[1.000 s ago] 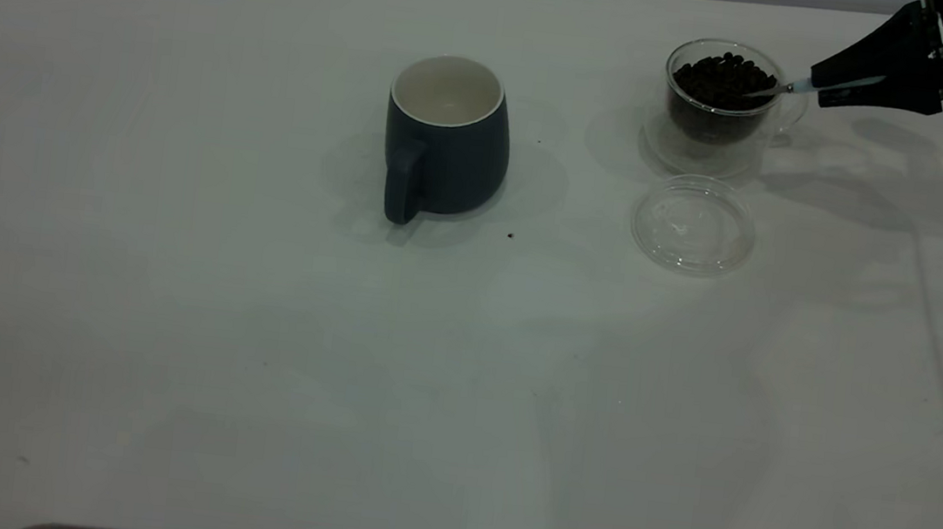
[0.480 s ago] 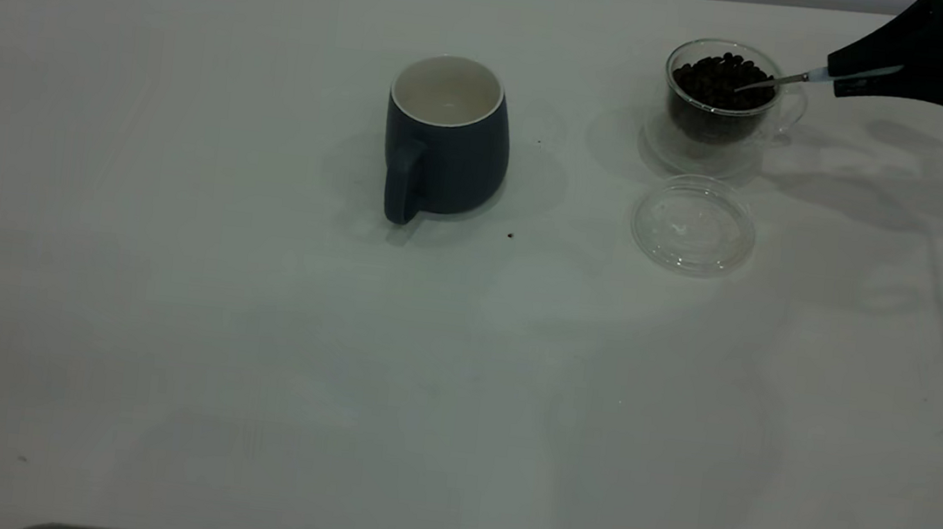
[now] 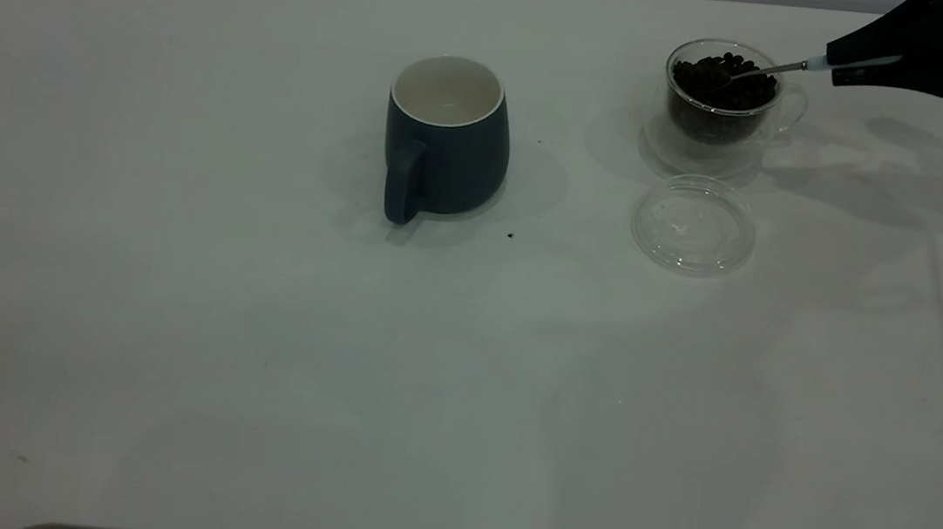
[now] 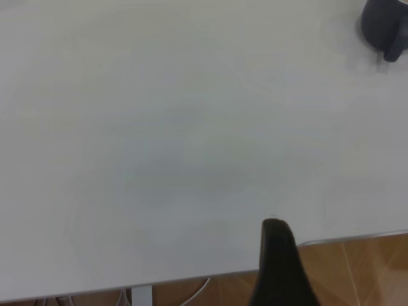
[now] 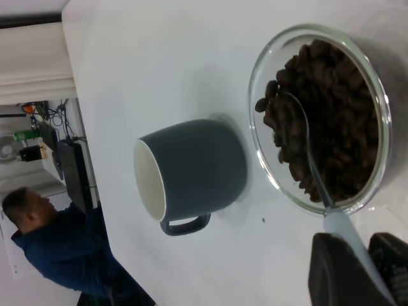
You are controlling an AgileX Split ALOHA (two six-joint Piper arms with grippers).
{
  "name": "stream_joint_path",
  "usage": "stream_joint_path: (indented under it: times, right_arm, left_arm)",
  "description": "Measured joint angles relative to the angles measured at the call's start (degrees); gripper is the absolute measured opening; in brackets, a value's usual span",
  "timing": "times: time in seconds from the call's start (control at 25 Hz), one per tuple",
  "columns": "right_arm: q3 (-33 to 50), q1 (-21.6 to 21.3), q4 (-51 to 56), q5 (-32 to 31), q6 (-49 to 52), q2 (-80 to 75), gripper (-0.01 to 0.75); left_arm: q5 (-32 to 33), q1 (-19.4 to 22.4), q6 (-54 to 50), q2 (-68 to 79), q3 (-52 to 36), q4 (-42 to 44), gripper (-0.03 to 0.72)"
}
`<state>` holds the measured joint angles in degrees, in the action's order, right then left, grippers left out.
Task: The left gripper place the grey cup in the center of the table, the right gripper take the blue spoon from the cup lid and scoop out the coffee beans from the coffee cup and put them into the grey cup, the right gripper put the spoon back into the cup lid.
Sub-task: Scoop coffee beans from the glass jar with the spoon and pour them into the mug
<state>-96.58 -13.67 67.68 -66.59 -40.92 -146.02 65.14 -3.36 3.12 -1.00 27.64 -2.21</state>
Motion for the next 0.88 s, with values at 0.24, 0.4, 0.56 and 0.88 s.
stream_joint_path:
  times: [0.24, 0.4, 0.56, 0.88]
  right_arm:
    - [0.00, -0.88, -0.17, -0.20, 0.00, 1.37, 0.102]
    - [0.00, -1.09, -0.31, -0.21, 0.00, 1.60, 0.102]
    - [0.00, -1.09, -0.95, -0.21, 0.00, 1.60, 0.102]
    - [-0.04, -1.09, -1.26, -0.21, 0.43, 1.60, 0.102]
  left_arm:
    - [0.00, 0.00, 0.00, 0.00, 0.00, 0.00, 0.566]
    - [0.00, 0.00, 0.00, 0.00, 0.00, 0.00, 0.566]
    - [0.00, 0.00, 0.00, 0.00, 0.00, 0.00, 0.566]
    - [0.00, 0.00, -0.05, 0.00, 0.00, 0.00, 0.566]
